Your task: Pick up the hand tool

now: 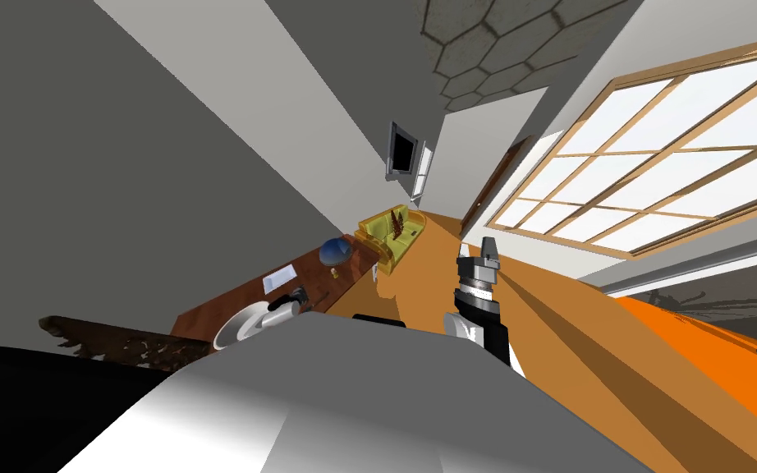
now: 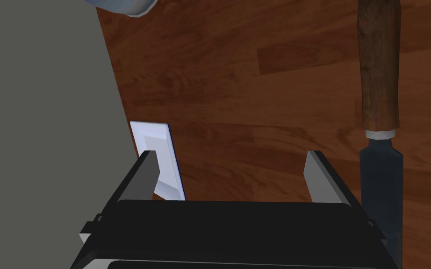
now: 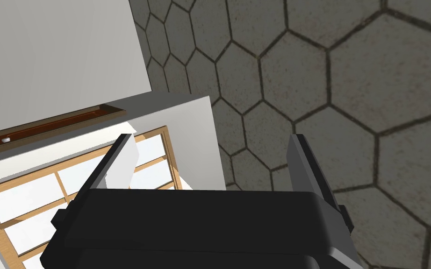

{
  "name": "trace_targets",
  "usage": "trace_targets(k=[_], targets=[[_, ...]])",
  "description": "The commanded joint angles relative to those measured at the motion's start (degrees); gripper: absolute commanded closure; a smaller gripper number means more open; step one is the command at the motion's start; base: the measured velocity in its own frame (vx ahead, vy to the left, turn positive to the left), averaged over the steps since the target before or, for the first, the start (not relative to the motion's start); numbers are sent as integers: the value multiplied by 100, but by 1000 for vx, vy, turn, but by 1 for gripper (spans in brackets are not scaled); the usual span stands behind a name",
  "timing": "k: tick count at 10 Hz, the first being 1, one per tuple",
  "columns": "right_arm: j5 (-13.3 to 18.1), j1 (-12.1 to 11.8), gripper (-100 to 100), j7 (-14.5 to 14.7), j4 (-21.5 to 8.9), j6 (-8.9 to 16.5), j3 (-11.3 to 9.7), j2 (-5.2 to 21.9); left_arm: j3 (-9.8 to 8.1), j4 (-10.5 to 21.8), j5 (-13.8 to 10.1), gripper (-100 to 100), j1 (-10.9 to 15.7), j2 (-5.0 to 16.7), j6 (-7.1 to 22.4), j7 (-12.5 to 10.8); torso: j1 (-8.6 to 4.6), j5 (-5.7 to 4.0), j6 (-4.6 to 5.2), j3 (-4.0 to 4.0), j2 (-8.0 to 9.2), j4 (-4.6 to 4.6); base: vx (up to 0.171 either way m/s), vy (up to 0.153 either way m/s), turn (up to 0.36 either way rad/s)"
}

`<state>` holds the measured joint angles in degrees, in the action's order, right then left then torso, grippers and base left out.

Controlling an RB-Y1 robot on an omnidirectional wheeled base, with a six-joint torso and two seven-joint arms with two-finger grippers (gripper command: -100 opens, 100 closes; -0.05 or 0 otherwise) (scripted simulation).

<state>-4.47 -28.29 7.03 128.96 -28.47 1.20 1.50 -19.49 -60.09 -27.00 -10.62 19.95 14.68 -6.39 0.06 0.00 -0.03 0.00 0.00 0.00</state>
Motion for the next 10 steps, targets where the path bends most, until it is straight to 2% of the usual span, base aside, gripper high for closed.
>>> trace_targets(k=[1, 2, 3, 4, 5, 6, 8, 10], targets=[[0, 0, 0, 0, 0, 0, 0, 0, -58, 221, -17, -100, 50, -29, 130, -4, 0, 0, 0, 0, 0, 0, -1, 26, -77], [0, 0, 0, 0, 0, 0, 0, 0, -114, 360, -153, -100, 125, -7, 342, -16, 1, 0, -3, 1, 1, 0, -3, 34, -91], [0, 0, 0, 0, 0, 0, 0, 0, -114, 554, -153, -100, 125, -7, 342, -16, 5, 1, 0, 1, 1, 0, 2, 33, -65], [0, -1, 0, 0, 0, 0, 0, 0, -166, 770, -284, -100, 197, 15, 545, -29, 4, 1, -3, 0, 0, 0, -2, 48, -119], [0, 0, 0, 0, 0, 0, 0, 0, -166, 876, -284, -100, 197, 15, 547, -29, 9, 2, 0, 0, 1, 0, 1, 41, -55], [0, -1, 0, 0, 0, 0, 1, 0, -214, 1029, -410, -100, 266, 38, 744, -41, 7, 2, -4, 0, 1, 0, 2, 42, -81], [0, -1, 0, 0, 0, 0, 1, 0, -214, 1184, -410, -100, 266, 38, 744, -41, 6, 1, -3, 0, -1, 0, 1, 26, -26], [0, 0, 0, 0, 0, 0, 0, 0, -298, 1615, -641, -100, 395, 95, 1093, -63, 2, 0, -1, 0, 1, 0, -1, 47, -117]])
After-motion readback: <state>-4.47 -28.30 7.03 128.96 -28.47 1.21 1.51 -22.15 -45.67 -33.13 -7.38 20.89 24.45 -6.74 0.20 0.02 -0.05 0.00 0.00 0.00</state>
